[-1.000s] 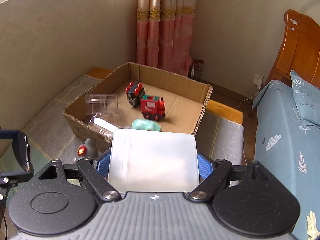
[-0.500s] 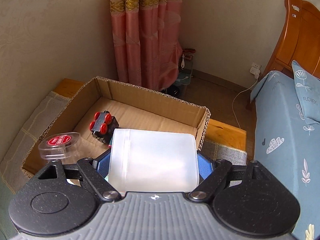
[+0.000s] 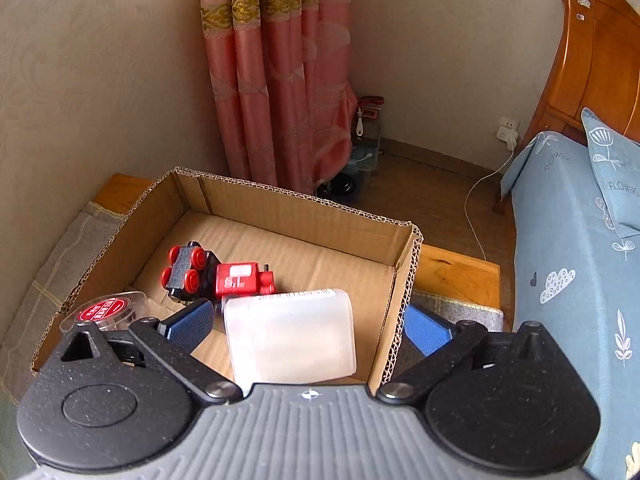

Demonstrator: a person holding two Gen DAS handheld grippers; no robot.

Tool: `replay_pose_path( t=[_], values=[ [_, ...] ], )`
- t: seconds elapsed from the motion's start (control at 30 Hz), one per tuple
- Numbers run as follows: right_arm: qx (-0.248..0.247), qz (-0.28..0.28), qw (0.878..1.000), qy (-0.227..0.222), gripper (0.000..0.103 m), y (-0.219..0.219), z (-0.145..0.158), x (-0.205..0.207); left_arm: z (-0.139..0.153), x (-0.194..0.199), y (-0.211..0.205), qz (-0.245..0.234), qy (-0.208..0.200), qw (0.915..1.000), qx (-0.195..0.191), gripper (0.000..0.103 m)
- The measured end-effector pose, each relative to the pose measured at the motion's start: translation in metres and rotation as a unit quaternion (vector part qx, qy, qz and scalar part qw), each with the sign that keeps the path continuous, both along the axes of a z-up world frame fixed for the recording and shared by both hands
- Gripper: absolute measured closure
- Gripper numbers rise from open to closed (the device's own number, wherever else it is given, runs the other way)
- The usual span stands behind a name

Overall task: Organize rigid objects
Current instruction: 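Drop the white container into the box with right gripper while left gripper releases the fob there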

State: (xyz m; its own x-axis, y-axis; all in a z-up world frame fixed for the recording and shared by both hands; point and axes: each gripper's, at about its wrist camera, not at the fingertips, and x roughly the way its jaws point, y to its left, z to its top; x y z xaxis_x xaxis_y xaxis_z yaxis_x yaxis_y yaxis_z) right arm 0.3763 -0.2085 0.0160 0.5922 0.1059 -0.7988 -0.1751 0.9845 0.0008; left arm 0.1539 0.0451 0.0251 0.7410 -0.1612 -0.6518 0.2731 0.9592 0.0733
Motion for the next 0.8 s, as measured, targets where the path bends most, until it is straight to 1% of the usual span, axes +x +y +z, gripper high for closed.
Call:
replay_pose_path(
  t=[0.17,0.37,0.63,0.7,0.8],
  values=[
    [0.001,0.001,1.000,0.003,0.000,-0.001,0.003,-0.012,0.007,0.007,-0.004,-0.009,-0.002,1.0000,0.003,0.014],
    [0.000,0.016,1.000,0.006,0.000,0.000,0.007,-0.039,0.020,0.033,-0.009,-0.015,-0.007,0.9998,0.009,0.014],
    [0.001,0.041,0.999,-0.014,0.000,-0.001,0.015,-0.086,0.037,0.094,-0.025,-0.038,-0.012,0.9990,0.021,0.014],
    [0.005,0.043,0.999,-0.023,0.000,-0.003,0.019,-0.097,0.038,0.114,-0.031,-0.047,-0.008,0.9986,0.025,0.014],
    [0.008,0.046,0.998,-0.031,0.000,-0.007,0.025,-0.111,0.033,0.144,-0.038,-0.053,0.008,0.9981,0.028,0.014]
  ],
)
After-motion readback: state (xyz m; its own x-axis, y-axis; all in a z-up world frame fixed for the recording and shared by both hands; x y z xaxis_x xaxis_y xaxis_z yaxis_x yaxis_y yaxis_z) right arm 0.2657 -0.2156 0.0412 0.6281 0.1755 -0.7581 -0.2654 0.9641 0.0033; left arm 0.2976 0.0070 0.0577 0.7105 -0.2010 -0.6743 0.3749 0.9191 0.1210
